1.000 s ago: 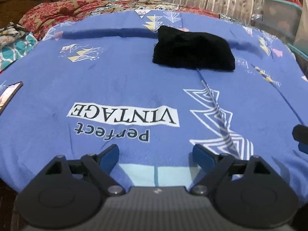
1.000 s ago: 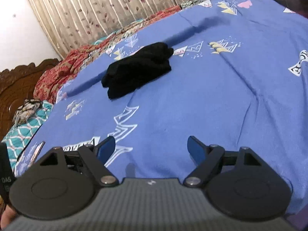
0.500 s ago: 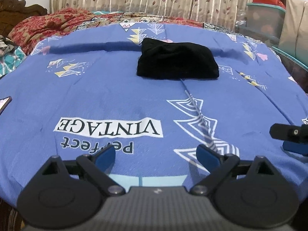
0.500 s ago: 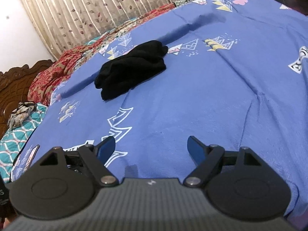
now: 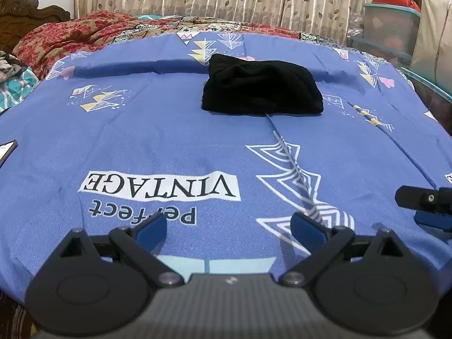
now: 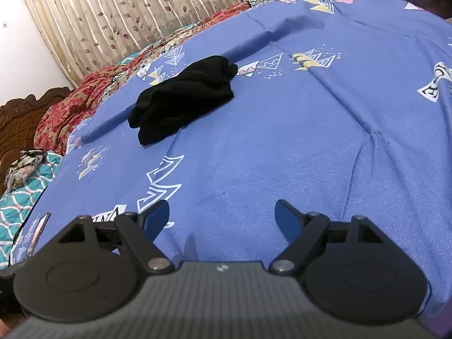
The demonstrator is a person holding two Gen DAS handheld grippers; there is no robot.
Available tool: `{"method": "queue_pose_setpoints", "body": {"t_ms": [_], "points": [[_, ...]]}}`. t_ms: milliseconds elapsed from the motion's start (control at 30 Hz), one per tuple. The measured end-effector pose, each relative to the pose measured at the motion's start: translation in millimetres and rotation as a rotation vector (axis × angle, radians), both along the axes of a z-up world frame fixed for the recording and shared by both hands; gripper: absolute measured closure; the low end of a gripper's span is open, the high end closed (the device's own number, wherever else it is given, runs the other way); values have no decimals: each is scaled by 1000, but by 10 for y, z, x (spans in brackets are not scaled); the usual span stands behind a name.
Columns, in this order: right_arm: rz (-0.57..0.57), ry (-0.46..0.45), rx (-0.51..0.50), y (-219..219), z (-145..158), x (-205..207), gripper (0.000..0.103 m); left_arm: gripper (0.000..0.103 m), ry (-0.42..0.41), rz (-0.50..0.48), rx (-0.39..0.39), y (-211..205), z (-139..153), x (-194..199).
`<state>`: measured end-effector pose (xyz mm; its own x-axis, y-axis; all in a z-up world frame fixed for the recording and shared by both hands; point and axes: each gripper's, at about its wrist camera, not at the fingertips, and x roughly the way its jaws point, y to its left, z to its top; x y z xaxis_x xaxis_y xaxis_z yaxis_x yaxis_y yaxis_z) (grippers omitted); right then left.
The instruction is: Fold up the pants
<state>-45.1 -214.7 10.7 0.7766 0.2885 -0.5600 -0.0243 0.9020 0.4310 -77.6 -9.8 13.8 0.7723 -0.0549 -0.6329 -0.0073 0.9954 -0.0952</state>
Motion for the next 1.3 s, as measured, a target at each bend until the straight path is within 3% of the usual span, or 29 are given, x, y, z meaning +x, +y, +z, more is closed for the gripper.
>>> {"method": "queue_pose_setpoints", "body": {"t_ms": [800, 1300], "points": [[3, 3, -6, 37, -16, -7, 19, 3, 19, 2, 0, 37, -35, 36], [28, -10, -20, 93, -3, -27, 19, 0, 43, 6, 93, -85, -48, 46]]}}
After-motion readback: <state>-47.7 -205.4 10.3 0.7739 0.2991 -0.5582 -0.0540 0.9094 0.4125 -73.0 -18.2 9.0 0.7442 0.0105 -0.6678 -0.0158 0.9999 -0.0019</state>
